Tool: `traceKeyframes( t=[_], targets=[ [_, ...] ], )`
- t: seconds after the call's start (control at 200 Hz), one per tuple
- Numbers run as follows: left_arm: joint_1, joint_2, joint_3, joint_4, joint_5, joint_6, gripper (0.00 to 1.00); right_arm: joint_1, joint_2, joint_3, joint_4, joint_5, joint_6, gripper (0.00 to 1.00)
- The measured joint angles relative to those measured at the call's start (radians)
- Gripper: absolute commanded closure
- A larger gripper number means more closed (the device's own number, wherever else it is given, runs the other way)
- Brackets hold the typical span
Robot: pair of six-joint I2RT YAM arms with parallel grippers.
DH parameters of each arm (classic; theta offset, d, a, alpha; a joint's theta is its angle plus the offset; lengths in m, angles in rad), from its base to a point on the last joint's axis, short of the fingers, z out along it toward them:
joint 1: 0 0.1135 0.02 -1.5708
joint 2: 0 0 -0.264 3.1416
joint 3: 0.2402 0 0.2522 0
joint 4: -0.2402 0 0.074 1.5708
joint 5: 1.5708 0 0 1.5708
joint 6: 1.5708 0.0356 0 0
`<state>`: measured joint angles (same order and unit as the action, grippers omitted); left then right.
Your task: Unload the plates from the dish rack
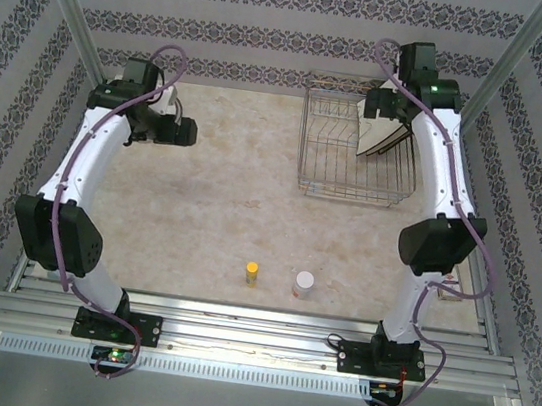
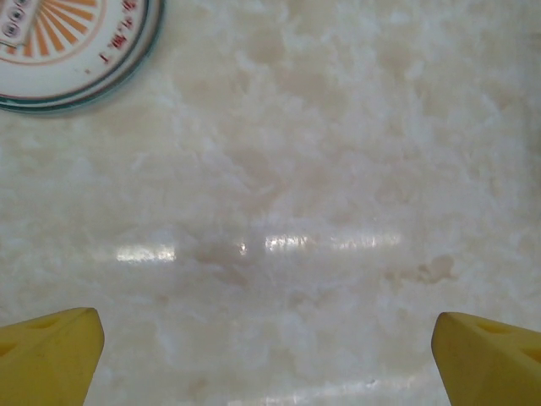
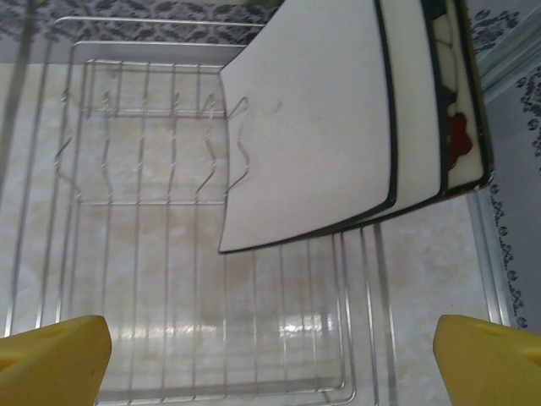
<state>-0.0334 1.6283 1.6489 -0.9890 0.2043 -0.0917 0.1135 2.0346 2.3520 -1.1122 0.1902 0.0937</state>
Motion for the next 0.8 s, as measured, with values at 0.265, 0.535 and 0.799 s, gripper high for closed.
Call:
traceKeyframes(
  t=[0.265, 0.535, 0.799],
  targets=[
    [-0.041, 0.08, 0.057, -0.056, -0.007, 0.025, 0.0, -0.053, 0.233, 0.259, -0.019, 0.006, -0.042, 0.02],
    [-0.046, 0.122, 0.086, -0.071, -0.035, 0.042, 0.0, -0.085, 0.347, 0.324, 0.002, -0.026, -0.049, 0.03],
    [-0.046, 0.156, 0.106, -0.074, -0.045, 0.051, 0.0, -0.092, 0.382, 0.362, 0.027, -0.077, -0.047, 0.16]
  ],
)
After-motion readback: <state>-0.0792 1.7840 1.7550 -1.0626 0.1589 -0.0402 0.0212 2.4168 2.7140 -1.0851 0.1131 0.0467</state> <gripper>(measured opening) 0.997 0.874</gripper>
